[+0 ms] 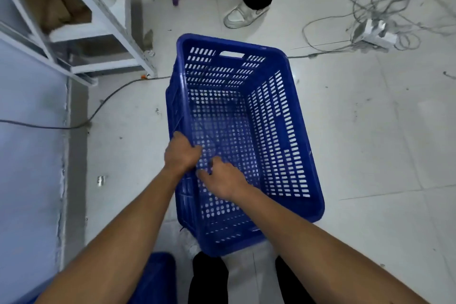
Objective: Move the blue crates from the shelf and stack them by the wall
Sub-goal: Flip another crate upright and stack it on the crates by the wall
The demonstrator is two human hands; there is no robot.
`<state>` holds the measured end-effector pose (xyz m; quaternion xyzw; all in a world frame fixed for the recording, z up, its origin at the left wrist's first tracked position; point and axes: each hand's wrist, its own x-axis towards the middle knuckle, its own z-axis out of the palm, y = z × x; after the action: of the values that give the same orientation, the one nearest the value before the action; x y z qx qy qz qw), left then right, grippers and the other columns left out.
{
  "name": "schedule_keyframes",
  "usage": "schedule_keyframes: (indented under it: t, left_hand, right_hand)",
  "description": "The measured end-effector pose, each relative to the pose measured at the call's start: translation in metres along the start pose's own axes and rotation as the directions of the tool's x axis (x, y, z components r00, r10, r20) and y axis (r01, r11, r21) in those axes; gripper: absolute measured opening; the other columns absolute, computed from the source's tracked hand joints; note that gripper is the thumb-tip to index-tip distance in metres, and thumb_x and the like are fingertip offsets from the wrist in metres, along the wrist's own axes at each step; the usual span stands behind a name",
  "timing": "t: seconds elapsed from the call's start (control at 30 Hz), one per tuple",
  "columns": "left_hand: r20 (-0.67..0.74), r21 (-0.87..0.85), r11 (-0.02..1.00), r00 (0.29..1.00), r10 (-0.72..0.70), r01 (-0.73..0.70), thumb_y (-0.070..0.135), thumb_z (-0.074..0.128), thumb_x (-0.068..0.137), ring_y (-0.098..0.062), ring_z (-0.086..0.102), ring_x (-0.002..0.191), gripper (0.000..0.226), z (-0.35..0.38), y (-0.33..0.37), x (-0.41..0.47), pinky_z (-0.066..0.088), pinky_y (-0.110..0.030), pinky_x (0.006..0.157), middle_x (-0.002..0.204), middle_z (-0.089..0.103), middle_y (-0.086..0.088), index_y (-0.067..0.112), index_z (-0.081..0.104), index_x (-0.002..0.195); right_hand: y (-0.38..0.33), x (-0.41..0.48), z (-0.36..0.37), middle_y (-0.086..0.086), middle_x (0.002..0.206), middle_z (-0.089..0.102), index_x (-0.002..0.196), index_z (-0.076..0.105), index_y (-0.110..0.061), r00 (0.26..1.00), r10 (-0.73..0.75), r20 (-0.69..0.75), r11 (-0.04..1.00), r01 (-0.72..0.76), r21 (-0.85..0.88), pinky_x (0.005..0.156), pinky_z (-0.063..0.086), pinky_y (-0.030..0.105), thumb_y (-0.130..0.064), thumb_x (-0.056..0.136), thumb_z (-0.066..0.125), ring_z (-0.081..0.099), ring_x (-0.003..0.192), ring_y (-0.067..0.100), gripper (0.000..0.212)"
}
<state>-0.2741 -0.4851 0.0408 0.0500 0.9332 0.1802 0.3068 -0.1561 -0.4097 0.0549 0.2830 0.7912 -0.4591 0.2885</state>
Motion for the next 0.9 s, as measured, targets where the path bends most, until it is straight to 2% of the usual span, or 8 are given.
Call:
schedule_keyframes:
  t: [0.13, 0.2, 0.3, 0.47, 0.57, 0.67, 0.73, 0.9]
  left_hand:
    - [0.055, 0.034, 0.992, 0.991, -0.12, 0.118, 0.027, 0.067, 0.086, -0.035, 0.06, 0.11, 0.052, -0.015, -0.054, 0.029, 0.048, -0.036, 0.082, 0.127, 0.058, -0.019, -0.001, 0.047, 0.125]
    - [0.086, -0.006, 0.984, 0.98, -0.178, 0.179, 0.024, 0.066, 0.086, -0.034, 0.058, 0.113, 0.057, -0.015, -0.073, 0.043, 0.049, -0.036, 0.087, 0.132, 0.055, -0.018, -0.001, 0.044, 0.132]
    - [0.141, -0.102, 0.961, 0.96, -0.241, 0.257, 0.027, 0.061, 0.087, -0.031, 0.057, 0.116, 0.066, -0.014, -0.097, 0.062, 0.05, -0.037, 0.097, 0.138, 0.052, -0.016, 0.0, 0.037, 0.143]
    - [0.139, -0.168, 0.937, 0.949, -0.284, 0.305, 0.029, 0.064, 0.083, -0.023, 0.063, 0.094, 0.052, -0.001, -0.139, 0.091, 0.057, -0.037, 0.086, 0.116, 0.063, -0.008, 0.006, 0.052, 0.129]
    - [0.119, -0.133, 0.938, 0.944, -0.307, 0.321, 0.022, 0.061, 0.085, -0.024, 0.061, 0.094, 0.048, 0.005, -0.157, 0.102, 0.056, -0.037, 0.086, 0.118, 0.063, -0.01, 0.006, 0.051, 0.129]
    - [0.092, -0.091, 0.942, 0.944, -0.316, 0.324, 0.023, 0.061, 0.087, -0.026, 0.059, 0.095, 0.052, 0.011, -0.168, 0.111, 0.052, -0.034, 0.083, 0.124, 0.06, -0.013, 0.007, 0.047, 0.134]
    - [0.069, -0.084, 0.942, 0.945, -0.321, 0.326, 0.022, 0.06, 0.088, -0.027, 0.058, 0.097, 0.052, 0.015, -0.172, 0.116, 0.051, -0.035, 0.082, 0.126, 0.059, -0.013, 0.007, 0.045, 0.135]
    - [0.072, -0.163, 0.92, 0.935, -0.348, 0.355, 0.019, 0.059, 0.087, -0.031, 0.06, 0.104, 0.05, 0.017, -0.176, 0.123, 0.054, -0.043, 0.09, 0.127, 0.059, -0.012, 0.009, 0.045, 0.134]
  right_hand:
    - [0.021, 0.019, -0.002, 0.011, 0.11, 0.063, 0.143, 0.031, -0.007, 0.997, 0.077, -0.019, 0.994, -0.079, -0.08, 0.068, 0.047, 0.036, -0.051, 0.099, 0.038, 0.062, 0.088, 0.028, 0.063]
    - [0.039, 0.032, -0.006, 0.012, 0.12, 0.062, 0.146, 0.027, -0.006, 0.99, 0.136, -0.038, 0.982, -0.139, -0.128, 0.075, 0.049, 0.036, -0.048, 0.1, 0.038, 0.062, 0.096, 0.029, 0.063]
    - [0.066, 0.05, -0.013, 0.015, 0.124, 0.06, 0.136, 0.034, -0.005, 0.975, 0.185, -0.125, 0.953, -0.209, -0.218, 0.085, 0.05, 0.04, -0.042, 0.099, 0.04, 0.061, 0.104, 0.032, 0.053]
    - [0.099, 0.076, -0.021, 0.021, 0.14, 0.042, 0.136, 0.031, 0.0, 0.902, 0.31, -0.3, 0.855, -0.403, -0.326, 0.089, 0.046, 0.044, -0.037, 0.098, 0.047, 0.052, 0.119, 0.039, 0.056]
    - [0.107, 0.09, -0.025, 0.021, 0.124, 0.042, 0.124, 0.037, 0.003, 0.815, 0.206, -0.542, 0.844, -0.428, -0.324, 0.078, 0.047, 0.045, -0.019, 0.089, 0.058, 0.05, 0.106, 0.038, 0.046]
    - [0.113, 0.105, -0.024, 0.021, 0.111, 0.044, 0.116, 0.041, 0.003, 0.779, 0.073, -0.622, 0.818, -0.404, -0.41, 0.07, 0.048, 0.046, -0.003, 0.081, 0.057, 0.049, 0.094, 0.036, 0.039]
    - [0.116, 0.114, -0.025, 0.02, 0.11, 0.045, 0.113, 0.042, 0.001, 0.75, 0.051, -0.659, 0.85, -0.379, -0.365, 0.064, 0.048, 0.046, 0.002, 0.079, 0.053, 0.048, 0.093, 0.037, 0.035]
    - [0.129, 0.124, -0.028, 0.019, 0.115, 0.045, 0.118, 0.042, 0.0, 0.7, 0.071, -0.71, 0.905, -0.346, -0.25, 0.061, 0.04, 0.039, -0.013, 0.096, 0.044, 0.048, 0.1, 0.036, 0.026]
